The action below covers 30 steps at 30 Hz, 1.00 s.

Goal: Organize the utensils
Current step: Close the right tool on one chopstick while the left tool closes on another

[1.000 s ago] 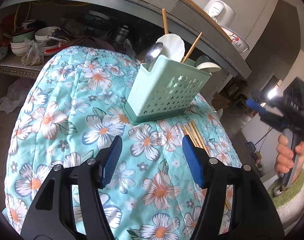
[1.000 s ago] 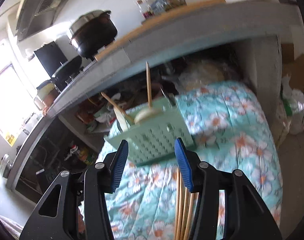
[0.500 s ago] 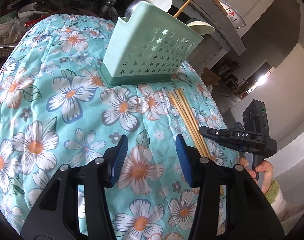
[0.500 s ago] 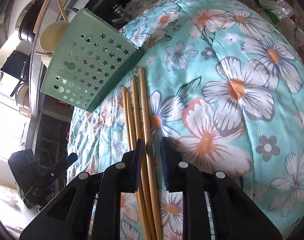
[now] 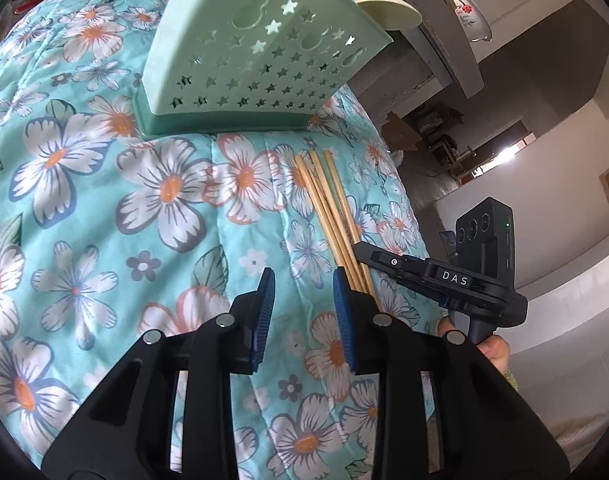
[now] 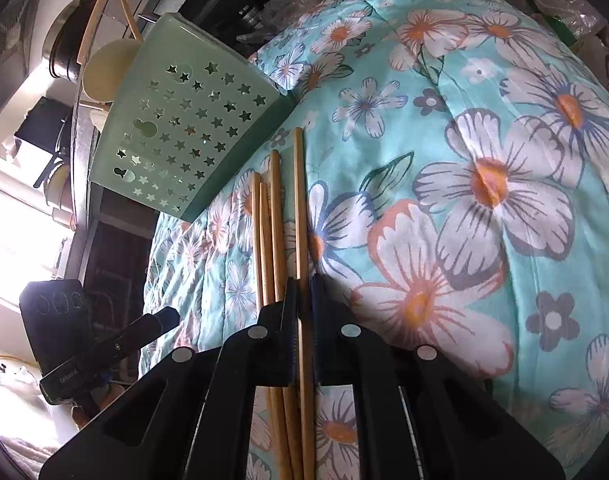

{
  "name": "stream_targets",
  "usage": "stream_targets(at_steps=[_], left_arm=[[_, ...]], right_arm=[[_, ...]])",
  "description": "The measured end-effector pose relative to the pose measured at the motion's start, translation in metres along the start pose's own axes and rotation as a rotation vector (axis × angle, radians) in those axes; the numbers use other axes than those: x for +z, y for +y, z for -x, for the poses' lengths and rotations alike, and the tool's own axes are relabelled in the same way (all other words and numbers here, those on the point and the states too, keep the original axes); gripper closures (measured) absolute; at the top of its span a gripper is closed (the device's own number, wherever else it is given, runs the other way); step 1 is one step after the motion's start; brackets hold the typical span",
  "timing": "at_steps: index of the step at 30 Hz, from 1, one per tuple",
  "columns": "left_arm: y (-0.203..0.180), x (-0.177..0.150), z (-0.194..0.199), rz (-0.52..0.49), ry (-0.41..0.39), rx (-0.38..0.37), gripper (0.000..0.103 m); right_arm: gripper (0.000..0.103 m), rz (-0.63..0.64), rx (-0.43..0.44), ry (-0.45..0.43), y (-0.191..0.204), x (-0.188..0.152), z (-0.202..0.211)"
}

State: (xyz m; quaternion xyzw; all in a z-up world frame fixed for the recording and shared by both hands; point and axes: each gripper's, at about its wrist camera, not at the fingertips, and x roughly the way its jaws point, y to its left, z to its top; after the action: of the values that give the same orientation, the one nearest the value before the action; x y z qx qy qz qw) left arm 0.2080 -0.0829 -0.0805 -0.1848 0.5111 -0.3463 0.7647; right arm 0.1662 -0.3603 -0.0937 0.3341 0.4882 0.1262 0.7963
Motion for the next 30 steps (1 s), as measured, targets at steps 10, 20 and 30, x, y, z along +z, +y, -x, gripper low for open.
stream_targets(at_steps=[10, 20, 30], left_arm=[[0.006, 0.021, -0.059, 0.193, 0.109, -0.126, 0.076], [0.013, 0.030, -0.093, 0.283, 0.107, -0.146, 0.089], [0.018, 0.030, -0.097, 0.317, 0.102, -0.174, 0.090]], right_arm=[[0.097, -0.064, 0.064, -0.035, -0.023, -0.006, 0.014], [0.097, -0.080, 0.122, -0.046, -0.032, -0.011, 0.015], [0.097, -0.092, 0.149, -0.044, -0.040, -0.012, 0.019]])
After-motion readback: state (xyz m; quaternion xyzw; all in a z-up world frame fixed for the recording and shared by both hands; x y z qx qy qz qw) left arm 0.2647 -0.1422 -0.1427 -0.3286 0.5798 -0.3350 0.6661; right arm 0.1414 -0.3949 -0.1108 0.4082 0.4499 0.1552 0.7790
